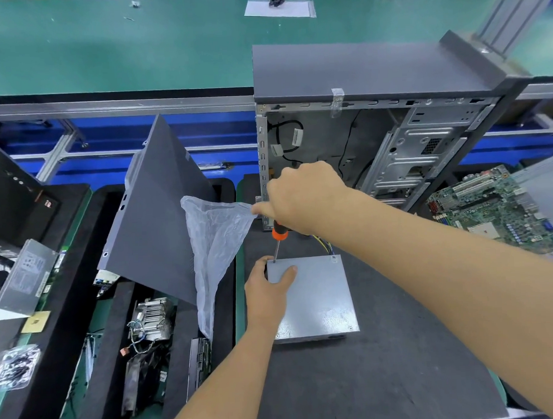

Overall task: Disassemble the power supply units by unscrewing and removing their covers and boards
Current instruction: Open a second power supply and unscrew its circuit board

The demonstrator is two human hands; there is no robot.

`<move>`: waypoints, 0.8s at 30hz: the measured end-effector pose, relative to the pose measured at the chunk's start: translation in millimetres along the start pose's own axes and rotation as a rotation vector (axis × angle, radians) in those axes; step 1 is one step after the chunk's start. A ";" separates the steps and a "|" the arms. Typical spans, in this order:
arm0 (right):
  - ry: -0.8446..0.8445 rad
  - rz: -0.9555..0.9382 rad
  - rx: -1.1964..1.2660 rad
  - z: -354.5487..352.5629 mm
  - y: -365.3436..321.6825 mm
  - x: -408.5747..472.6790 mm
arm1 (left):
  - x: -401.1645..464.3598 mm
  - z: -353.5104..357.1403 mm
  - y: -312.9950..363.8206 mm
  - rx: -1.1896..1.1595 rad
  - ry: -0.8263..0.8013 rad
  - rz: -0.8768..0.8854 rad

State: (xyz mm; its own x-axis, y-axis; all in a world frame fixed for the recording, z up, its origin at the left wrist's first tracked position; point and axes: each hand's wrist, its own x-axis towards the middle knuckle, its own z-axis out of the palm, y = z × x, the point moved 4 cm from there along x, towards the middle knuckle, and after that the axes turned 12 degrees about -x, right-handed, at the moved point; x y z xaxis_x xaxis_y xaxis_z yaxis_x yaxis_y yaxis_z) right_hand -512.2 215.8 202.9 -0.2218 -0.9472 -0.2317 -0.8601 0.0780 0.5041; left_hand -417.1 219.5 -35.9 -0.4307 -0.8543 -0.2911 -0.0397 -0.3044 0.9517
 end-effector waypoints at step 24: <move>-0.057 0.062 0.249 9.0 6.3 6.1 | -0.2 -0.2 1.6 0.036 0.014 0.003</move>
State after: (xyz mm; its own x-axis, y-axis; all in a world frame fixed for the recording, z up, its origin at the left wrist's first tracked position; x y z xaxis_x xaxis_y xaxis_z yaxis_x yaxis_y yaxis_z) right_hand -523.1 213.3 197.2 -0.2966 -0.9198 -0.2568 -0.9291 0.2158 0.3004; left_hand -416.9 219.1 -34.4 -0.4186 -0.8609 -0.2893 -0.0713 -0.2864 0.9555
